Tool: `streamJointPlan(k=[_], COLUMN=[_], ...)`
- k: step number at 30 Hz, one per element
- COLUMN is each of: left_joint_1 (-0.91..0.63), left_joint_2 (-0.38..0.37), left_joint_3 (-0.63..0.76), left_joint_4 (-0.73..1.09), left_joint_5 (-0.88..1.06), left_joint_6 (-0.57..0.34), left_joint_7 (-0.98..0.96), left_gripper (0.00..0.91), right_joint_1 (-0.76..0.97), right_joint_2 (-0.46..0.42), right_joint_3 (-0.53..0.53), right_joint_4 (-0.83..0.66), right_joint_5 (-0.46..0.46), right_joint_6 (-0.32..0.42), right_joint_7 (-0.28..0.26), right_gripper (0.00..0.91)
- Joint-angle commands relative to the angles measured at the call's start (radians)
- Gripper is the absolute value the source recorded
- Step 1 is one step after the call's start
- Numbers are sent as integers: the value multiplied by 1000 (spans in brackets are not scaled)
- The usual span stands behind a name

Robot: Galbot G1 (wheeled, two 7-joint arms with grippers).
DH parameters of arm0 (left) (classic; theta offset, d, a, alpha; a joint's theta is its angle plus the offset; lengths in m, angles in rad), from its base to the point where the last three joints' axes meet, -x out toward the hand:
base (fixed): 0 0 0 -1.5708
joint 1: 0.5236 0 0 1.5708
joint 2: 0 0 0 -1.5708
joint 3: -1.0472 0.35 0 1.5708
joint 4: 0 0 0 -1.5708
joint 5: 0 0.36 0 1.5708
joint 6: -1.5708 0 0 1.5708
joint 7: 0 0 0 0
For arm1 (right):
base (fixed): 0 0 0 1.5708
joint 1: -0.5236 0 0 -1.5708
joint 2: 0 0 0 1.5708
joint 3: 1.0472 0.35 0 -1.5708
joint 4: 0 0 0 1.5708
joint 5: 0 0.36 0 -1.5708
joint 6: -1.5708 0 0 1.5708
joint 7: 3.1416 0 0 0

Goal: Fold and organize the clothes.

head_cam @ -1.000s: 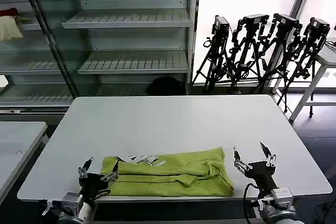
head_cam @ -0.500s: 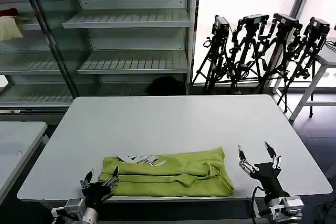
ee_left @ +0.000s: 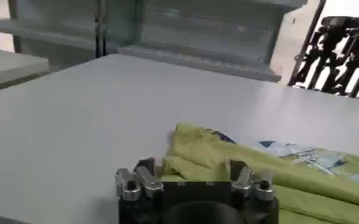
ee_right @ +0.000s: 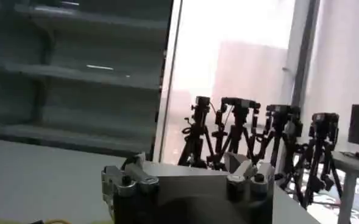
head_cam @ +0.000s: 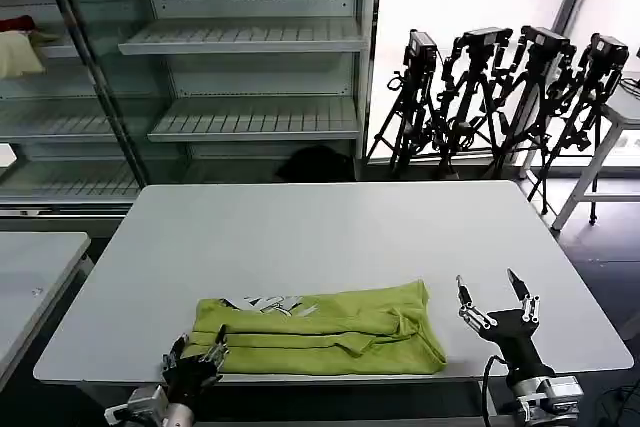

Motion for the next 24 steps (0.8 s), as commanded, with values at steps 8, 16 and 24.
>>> streamJointPlan(k=[8, 16, 24], left_joint_1=[-4, -1, -23], left_joint_2=[-3, 4, 40], left_joint_3=[22, 23, -44], left_joint_4=[35, 5, -20], left_joint_5=[-8, -8, -55], left_joint_6=[5, 8, 18], left_joint_7=[1, 16, 16], left_gripper=[10, 0, 0], right_joint_1=[-1, 9, 9], right_joint_2=[5, 7, 5], right_joint_3=[-3, -11, -7], right_joint_4=[-5, 0, 5], right_joint_5=[2, -1, -3], right_joint_6=[14, 9, 8], right_joint_7=[-6, -7, -4], right_gripper=[907, 907, 907])
